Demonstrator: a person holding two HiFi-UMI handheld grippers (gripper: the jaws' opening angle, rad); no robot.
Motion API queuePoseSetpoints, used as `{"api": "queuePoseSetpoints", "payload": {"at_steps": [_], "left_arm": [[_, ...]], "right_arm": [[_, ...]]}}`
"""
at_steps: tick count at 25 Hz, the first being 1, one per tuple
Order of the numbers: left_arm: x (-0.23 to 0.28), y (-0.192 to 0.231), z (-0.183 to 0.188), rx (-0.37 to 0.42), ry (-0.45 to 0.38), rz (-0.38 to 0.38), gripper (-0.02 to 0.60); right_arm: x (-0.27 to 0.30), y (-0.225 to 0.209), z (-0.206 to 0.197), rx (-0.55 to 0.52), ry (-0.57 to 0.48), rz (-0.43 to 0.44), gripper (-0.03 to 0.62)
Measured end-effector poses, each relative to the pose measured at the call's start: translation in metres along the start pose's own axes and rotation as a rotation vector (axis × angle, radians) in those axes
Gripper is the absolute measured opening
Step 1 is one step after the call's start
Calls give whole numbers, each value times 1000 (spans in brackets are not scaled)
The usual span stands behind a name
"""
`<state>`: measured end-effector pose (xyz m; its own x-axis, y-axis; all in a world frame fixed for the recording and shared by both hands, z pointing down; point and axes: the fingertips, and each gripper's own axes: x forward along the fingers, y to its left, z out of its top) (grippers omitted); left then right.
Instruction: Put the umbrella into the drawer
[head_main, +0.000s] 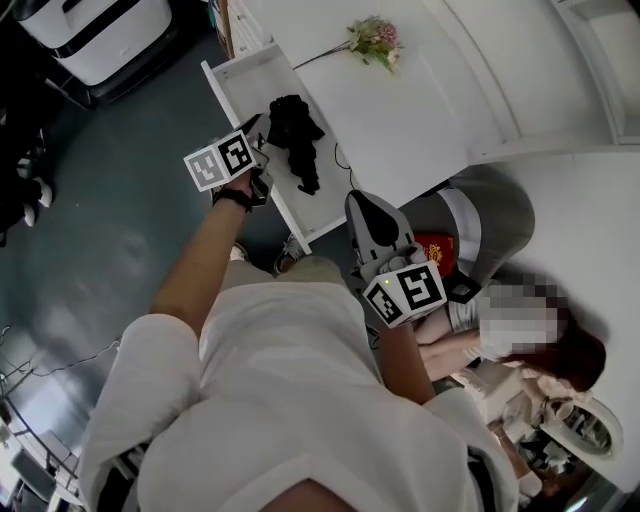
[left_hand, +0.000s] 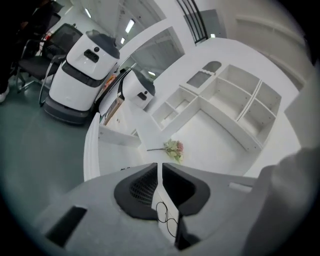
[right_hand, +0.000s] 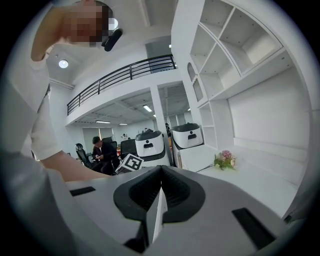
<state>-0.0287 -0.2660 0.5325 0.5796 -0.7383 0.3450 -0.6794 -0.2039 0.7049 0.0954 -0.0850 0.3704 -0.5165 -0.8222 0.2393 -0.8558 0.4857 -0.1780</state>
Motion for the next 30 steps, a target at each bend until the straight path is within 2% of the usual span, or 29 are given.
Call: {"api": "queuePoseSetpoints", "payload": {"at_steps": [2, 7, 14, 24, 30], "left_arm": [[-18, -4, 17, 64, -33, -7, 14], [-61, -19, 53, 205, -95, -48, 12], [-113, -28, 98, 299, -154, -53, 12], [-176, -67, 152, 491, -298, -94, 12], [-210, -106, 187, 673, -387, -130, 12]], "right_arm": [[0, 11, 6, -14, -13, -1, 2], [0, 34, 19, -37, -50, -5, 2], [8, 61, 52, -86, -156, 4, 0], [7, 58, 88, -141, -200, -30, 0], [-1, 38, 126, -177, -261, -73, 2]]}}
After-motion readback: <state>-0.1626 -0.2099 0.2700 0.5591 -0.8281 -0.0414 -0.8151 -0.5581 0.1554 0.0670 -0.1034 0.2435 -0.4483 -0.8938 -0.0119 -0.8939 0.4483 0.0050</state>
